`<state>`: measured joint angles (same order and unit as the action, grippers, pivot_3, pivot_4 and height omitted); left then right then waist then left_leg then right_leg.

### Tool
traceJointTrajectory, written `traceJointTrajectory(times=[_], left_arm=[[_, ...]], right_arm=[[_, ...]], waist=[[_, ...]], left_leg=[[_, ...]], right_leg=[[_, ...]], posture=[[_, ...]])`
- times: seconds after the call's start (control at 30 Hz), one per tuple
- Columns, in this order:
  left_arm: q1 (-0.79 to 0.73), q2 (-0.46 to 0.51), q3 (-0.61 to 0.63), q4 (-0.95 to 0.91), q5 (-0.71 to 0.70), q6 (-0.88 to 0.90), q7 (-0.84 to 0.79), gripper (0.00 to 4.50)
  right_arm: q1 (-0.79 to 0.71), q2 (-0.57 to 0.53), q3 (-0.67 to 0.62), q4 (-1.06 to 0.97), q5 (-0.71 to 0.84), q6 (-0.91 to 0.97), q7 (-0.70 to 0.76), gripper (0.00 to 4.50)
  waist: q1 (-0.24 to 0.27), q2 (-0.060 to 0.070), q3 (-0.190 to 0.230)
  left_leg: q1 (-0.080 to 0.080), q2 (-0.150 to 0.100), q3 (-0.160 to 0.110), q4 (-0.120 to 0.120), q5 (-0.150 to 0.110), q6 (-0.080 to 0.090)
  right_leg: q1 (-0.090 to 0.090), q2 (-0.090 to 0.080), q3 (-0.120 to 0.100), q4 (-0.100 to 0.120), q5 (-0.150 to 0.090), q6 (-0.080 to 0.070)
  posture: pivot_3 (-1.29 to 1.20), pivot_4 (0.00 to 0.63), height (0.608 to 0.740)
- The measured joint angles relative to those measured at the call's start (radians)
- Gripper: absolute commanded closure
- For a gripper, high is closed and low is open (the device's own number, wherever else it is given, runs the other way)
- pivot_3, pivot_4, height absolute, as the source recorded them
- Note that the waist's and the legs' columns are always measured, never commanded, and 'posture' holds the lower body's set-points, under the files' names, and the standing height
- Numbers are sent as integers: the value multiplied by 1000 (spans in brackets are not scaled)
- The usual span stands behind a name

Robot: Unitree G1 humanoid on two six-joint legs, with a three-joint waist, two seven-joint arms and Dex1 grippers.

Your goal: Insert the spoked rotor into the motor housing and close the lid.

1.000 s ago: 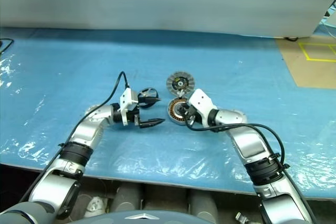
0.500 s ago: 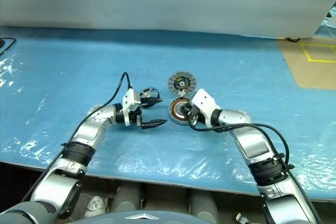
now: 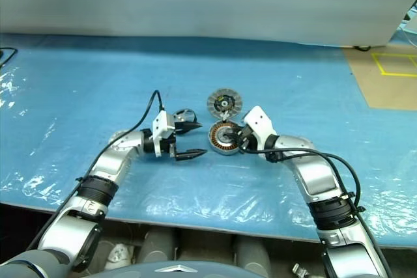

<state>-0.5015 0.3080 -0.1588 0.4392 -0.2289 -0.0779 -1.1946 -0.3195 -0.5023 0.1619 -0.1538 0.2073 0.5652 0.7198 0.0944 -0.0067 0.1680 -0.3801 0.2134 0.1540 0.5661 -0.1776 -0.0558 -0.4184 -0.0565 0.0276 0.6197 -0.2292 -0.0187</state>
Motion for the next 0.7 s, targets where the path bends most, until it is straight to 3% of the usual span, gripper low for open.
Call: traceJointTrajectory(times=[0.7], left_arm=[[0,-1,-3,9,8,0,-1,0]], right_arm=[[6,-5,37,-23,-32,-12,4,3857]], waist=[[0,0,0]], left_leg=[[0,0,0,0,0,0]], right_leg=[[0,0,0,0,0,0]], posture=[[0,150,740]])
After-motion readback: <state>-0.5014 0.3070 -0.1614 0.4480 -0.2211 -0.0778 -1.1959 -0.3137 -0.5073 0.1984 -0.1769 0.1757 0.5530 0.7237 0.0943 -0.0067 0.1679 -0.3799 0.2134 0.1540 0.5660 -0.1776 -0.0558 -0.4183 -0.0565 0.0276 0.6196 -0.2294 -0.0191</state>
